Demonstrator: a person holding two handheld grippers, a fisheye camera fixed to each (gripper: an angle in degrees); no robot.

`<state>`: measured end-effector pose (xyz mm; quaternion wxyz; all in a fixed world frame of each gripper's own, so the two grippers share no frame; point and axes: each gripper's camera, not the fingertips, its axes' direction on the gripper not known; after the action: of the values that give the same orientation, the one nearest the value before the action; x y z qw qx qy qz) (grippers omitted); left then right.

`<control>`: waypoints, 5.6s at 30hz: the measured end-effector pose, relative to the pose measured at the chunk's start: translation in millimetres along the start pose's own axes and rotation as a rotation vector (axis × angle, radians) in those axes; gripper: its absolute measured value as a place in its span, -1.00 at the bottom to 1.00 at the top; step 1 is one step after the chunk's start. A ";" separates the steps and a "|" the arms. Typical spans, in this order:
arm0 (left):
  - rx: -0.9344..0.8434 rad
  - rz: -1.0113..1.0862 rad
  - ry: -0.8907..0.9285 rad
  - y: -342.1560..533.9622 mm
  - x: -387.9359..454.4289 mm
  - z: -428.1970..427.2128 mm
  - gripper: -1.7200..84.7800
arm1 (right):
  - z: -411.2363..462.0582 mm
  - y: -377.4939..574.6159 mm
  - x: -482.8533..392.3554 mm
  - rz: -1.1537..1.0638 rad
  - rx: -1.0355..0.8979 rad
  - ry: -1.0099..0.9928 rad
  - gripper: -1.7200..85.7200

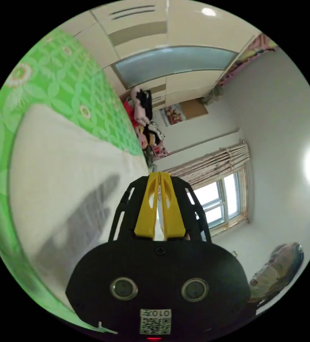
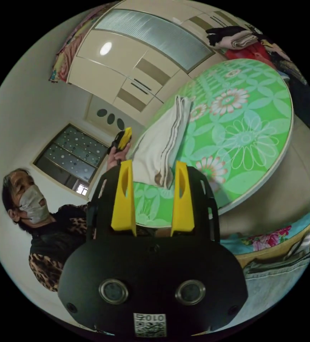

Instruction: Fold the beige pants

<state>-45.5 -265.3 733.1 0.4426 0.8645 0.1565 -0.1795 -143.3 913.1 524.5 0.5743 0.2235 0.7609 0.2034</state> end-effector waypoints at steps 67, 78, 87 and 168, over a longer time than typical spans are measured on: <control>0.149 -0.169 -0.180 52.7 183.2 -195.2 -0.92 | 114.2 -88.0 5.5 -0.023 -0.343 -0.344 -0.57; 0.137 -0.207 -0.200 62.1 171.2 -220.4 -0.91 | 131.8 -82.5 -47.5 0.024 -0.213 -0.267 -0.64; 0.114 -0.184 -0.115 75.7 126.8 -250.1 -0.91 | 120.8 -65.9 -97.4 0.037 -0.194 -0.130 -0.72; -1.623 0.404 -0.214 894.5 -241.0 321.2 -0.93 | -477.2 1080.4 -722.4 1.149 1.128 0.349 -0.79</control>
<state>69.8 -1056.3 1300.9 0.9628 0.2677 0.0365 -0.0097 -314.9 1356.5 1824.9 0.0556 0.7981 0.5939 0.0846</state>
